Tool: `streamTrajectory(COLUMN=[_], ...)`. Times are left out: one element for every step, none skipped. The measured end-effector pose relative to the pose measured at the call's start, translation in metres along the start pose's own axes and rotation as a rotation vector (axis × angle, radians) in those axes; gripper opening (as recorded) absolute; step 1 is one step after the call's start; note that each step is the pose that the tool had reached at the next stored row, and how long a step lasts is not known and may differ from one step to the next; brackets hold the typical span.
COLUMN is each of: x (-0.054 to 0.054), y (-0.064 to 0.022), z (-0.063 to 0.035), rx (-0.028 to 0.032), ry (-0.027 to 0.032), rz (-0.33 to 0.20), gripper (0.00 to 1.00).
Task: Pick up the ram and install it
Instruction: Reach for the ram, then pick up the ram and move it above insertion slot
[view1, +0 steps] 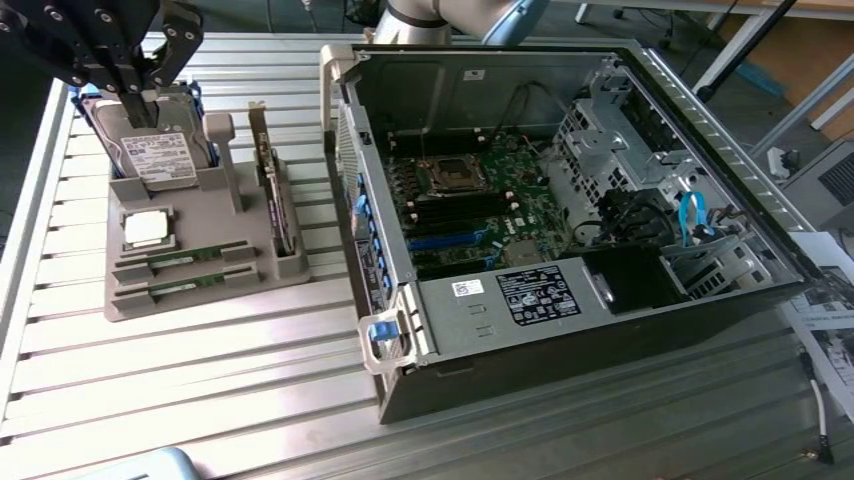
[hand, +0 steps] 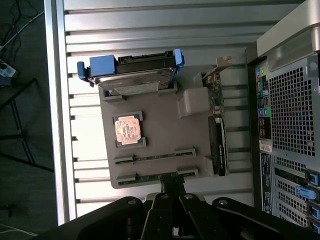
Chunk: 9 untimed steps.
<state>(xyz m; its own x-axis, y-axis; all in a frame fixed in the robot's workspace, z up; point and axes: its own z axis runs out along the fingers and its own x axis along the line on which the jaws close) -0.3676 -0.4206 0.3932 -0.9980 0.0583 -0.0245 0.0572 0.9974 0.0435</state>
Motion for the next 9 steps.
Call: streamTrajectory(x=[0.0000, 0.0000, 0.0000, 0.0000, 0.0000, 0.0000, 0.0000, 0.0000, 0.0000], y=[0.0000, 0.0000, 0.0000, -0.0001, 0.0000, 0.0000, 0.0000, 0.0000, 0.0000], z=[0.0000, 0.0000, 0.0000, 0.0000, 0.0000, 0.0000, 0.0000, 0.0000, 0.0000], rx=[0.0000, 0.0000, 0.0000, 0.0000, 0.0000, 0.0001, 0.0000, 0.0000, 0.0000], ry=[0.0000, 0.0000, 0.0000, 0.0000, 0.0000, 0.0000, 0.0000, 0.0000, 0.0000], rz=[0.000, 0.000, 0.000, 0.000, 0.000, 0.000, 0.000, 0.000, -0.001], gripper=[0.11, 0.11, 0.11, 0.11, 0.11, 0.11, 0.11, 0.11, 0.11])
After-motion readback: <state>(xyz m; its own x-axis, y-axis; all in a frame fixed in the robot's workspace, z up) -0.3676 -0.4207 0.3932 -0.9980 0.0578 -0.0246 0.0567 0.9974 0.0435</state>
